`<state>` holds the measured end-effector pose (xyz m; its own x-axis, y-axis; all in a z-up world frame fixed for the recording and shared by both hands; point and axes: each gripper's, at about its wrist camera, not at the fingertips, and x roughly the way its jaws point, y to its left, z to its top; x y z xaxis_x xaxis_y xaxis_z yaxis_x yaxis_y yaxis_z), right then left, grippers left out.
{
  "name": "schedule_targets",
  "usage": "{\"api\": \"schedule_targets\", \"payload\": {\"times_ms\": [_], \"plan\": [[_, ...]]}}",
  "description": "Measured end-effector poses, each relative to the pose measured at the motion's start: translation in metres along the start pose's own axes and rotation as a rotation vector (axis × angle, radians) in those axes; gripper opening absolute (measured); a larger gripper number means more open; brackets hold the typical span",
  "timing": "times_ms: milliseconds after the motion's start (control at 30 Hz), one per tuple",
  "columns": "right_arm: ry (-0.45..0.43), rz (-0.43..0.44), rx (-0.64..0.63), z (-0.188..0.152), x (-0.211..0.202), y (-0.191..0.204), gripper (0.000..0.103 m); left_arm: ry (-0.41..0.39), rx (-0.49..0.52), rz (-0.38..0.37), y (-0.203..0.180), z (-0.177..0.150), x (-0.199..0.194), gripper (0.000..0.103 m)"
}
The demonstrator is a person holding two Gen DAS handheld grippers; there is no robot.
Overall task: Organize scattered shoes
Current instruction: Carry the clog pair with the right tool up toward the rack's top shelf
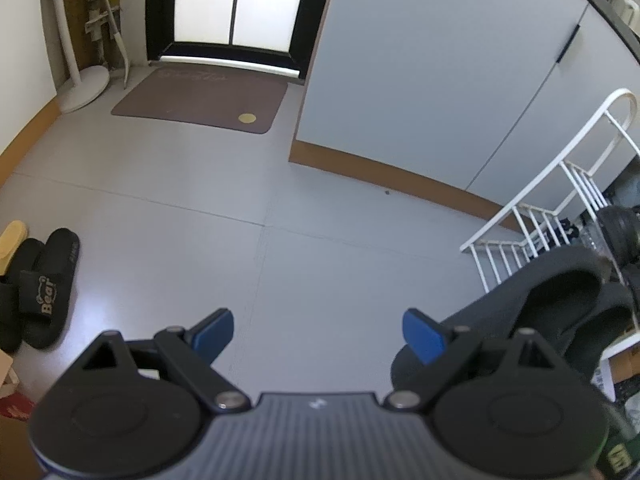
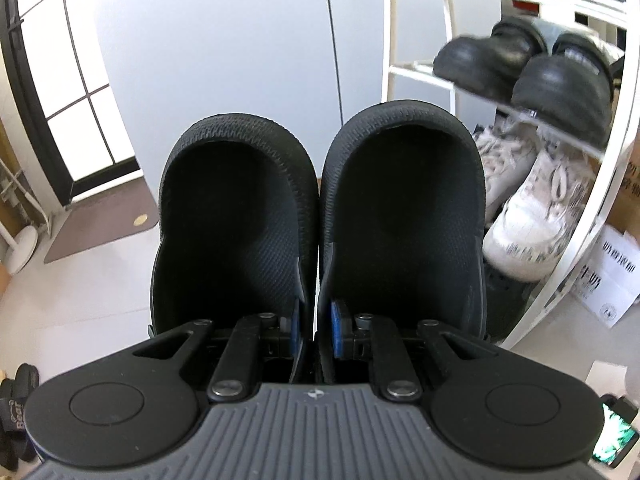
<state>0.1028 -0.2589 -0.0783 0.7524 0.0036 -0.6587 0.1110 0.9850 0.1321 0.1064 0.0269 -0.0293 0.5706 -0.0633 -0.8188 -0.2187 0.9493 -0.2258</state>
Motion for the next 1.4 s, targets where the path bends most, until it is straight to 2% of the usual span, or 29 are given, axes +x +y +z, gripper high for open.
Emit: {"api": "schedule_targets", "payload": {"times_ms": [433,733,867,1133,1400], "plan": [[-0.121,-0.044,-0.003,0.085,-0.053,-0.019,0.017,-0.013,0.031,-0.065,-0.023,-0.003,-0.007,0.093],[-0.210,-0.088,-0.004,0.162,-0.092,-0.031,0.016,-0.047,0.063,-0.114,-0.037,-0.004,-0.017,0.093],[-0.233,-0.118,0.016,0.202,-0.101,-0.041,0.016,-0.044,0.034,-0.146,-0.038,-0.004,-0.021,0.093],[-0.262,-0.189,0.046,0.273,-0.108,-0.066,0.016,-0.027,0.017,-0.145,-0.035,-0.001,-0.012,0.093],[-0.252,-0.237,0.141,0.333,-0.108,-0.100,0.016,-0.020,-0.005,-0.161,-0.041,0.011,0.003,0.093]]}}
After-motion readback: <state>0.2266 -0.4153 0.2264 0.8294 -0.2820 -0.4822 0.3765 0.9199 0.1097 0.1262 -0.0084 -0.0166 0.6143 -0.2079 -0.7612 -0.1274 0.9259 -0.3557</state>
